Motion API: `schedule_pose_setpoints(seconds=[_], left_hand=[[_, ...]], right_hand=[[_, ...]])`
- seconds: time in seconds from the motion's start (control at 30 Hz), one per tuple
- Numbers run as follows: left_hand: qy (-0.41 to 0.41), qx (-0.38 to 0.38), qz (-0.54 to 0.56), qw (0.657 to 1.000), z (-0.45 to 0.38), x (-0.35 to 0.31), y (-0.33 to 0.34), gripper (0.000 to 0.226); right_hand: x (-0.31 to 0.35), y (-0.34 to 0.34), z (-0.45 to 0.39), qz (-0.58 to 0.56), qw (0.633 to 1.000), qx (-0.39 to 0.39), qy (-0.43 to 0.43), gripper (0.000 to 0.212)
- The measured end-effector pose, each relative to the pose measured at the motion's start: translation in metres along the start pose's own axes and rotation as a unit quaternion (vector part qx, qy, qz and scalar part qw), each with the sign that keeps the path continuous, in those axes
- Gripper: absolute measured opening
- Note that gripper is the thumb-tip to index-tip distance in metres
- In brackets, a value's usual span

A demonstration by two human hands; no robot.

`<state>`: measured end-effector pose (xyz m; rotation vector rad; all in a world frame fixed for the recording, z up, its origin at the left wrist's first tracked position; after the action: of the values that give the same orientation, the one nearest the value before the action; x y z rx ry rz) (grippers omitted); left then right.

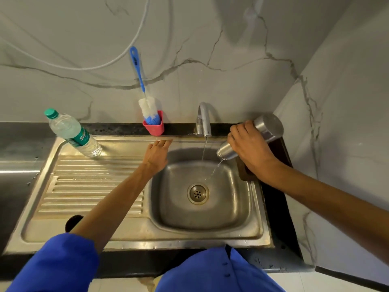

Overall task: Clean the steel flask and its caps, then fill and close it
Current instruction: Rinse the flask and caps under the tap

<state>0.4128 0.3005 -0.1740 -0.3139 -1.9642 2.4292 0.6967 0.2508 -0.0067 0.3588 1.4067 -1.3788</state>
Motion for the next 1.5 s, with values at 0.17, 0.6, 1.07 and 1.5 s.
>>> schedule_pose_setpoints(seconds=[0.17,0.6,1.07,1.5], left_hand=[[-0.037,0.071,0.065,0.995,0.029,-0.004,0.003,0.048],[-0.183,0.252,0.534,0.786,0.051,-0.131,0.044,0.079],[-0.103,0.013,0.335,0.936,0.028,-0.102,0.036,0.096],[-0.096,0.032,0.444,0.890,0.035,-0.077,0.055,0.084]], right_hand=[[-0.006,-0.008,-0.010,-0.135,0.988,0.071,0.007,0.057],[0.162,0.046,-0.013,-0.885,0.374,0.266,0.078,0.078],[0.134,0.055,-0.065,-0.944,0.095,0.179,0.261,0.046],[0.151,0.057,-0.104,-0.956,0.127,0.163,0.208,0.065]])
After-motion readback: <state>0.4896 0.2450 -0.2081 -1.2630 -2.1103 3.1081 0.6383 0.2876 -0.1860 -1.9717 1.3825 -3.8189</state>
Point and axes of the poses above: each hand's wrist, its own z-axis away from the middle knuckle, its own y-axis out of the palm, x = y × z, the point moved 3 cm from there along -z, towards the middle knuckle, and after that the axes turned 2 degrees about -y, right-handed, at the moved point
